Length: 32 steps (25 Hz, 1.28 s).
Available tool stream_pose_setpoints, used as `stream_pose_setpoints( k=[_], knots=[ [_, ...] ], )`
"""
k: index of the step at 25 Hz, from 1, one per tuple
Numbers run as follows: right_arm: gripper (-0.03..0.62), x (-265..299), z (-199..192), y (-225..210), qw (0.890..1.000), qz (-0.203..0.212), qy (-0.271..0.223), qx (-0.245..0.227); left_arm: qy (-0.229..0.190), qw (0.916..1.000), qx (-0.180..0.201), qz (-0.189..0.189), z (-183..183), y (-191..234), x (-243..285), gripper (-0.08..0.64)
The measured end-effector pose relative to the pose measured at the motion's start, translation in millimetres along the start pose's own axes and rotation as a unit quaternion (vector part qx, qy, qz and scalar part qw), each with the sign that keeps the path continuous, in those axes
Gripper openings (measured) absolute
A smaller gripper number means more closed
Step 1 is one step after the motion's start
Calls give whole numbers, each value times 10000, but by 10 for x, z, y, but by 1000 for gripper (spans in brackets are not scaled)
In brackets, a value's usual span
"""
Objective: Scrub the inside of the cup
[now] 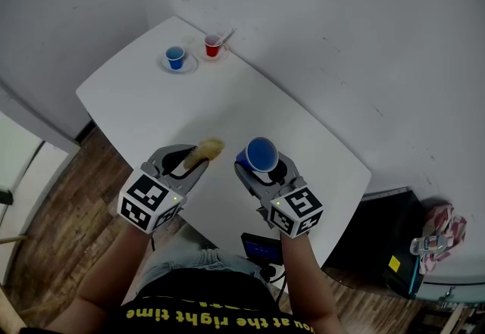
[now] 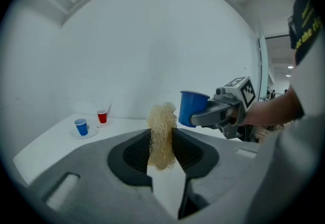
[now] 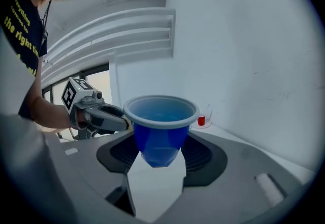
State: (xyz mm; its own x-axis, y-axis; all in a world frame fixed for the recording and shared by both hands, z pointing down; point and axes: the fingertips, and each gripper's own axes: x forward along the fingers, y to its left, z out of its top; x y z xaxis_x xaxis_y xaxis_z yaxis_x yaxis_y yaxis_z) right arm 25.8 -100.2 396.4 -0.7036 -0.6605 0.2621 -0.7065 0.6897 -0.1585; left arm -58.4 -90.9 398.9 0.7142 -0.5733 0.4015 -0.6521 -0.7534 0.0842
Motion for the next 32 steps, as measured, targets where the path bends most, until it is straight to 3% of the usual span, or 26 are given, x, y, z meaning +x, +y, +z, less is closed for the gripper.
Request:
stream_pose_setpoints(
  k=[12, 21, 32],
  knots=[
    [258, -229, 149, -230, 9974, -593, -399, -87, -421, 9982, 19, 428, 44, 222, -147, 122],
    [252, -363, 213, -372, 9929, -1000, -616, -207, -885, 9932, 314, 682, 166, 343, -315, 121],
    [236, -435, 276, -442, 9901, -1178, -698, -321, -992, 9922, 318, 688, 209, 353, -350, 121]
  ],
)
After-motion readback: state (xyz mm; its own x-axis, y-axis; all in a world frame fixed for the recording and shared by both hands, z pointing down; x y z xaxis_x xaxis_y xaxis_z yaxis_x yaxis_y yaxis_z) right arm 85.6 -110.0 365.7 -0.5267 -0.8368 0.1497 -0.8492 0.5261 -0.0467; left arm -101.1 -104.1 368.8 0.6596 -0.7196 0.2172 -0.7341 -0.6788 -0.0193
